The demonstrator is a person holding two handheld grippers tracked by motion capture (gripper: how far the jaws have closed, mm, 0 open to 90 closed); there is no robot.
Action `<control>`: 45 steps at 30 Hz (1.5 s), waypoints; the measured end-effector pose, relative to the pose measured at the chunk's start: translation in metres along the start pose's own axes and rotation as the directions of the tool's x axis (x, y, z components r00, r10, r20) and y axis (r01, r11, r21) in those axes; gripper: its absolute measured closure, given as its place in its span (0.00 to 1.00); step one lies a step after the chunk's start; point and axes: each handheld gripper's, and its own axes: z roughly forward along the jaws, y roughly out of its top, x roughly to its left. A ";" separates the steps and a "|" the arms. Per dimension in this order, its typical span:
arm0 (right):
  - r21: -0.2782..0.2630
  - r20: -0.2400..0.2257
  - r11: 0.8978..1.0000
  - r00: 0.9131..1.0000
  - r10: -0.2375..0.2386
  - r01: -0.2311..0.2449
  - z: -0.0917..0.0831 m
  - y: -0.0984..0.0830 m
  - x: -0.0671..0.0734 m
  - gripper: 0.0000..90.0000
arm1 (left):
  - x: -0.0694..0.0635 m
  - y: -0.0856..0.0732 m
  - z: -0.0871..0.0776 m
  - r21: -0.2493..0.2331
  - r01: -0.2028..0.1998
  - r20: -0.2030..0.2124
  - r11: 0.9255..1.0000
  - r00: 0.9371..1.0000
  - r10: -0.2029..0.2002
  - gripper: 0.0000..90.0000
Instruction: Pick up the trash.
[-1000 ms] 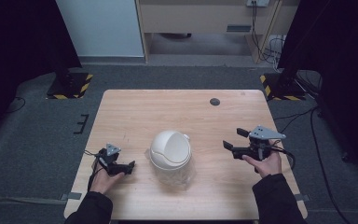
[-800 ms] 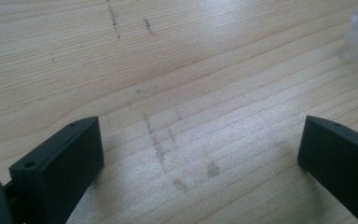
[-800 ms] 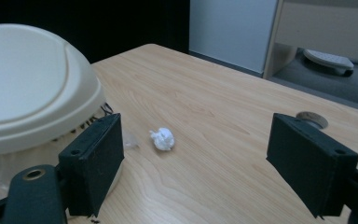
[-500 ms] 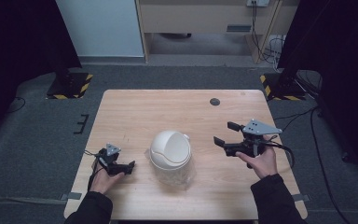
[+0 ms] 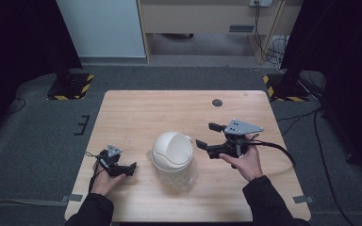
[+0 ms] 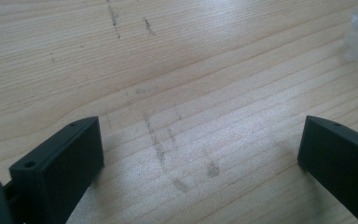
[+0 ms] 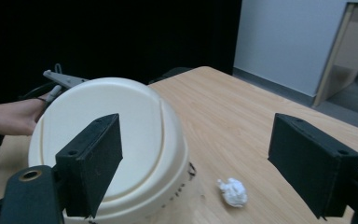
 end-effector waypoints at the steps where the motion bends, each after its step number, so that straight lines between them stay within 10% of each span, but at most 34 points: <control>1: 0.000 0.000 1.000 1.000 0.000 0.000 0.000 0.000 0.000 0.19 | 0.000 0.000 0.000 0.000 0.000 0.000 1.000 1.000 0.000 0.00; 24: 0.133 -0.041 0.991 0.999 -0.004 0.009 0.042 -0.030 0.013 0.23 | 0.000 0.000 0.000 0.000 0.000 0.000 1.000 1.000 0.000 0.00; 45: 0.150 -0.034 0.989 0.999 0.025 -0.019 0.057 -0.030 0.004 0.21 | 0.000 0.000 0.000 0.000 0.000 0.000 1.000 1.000 0.000 0.00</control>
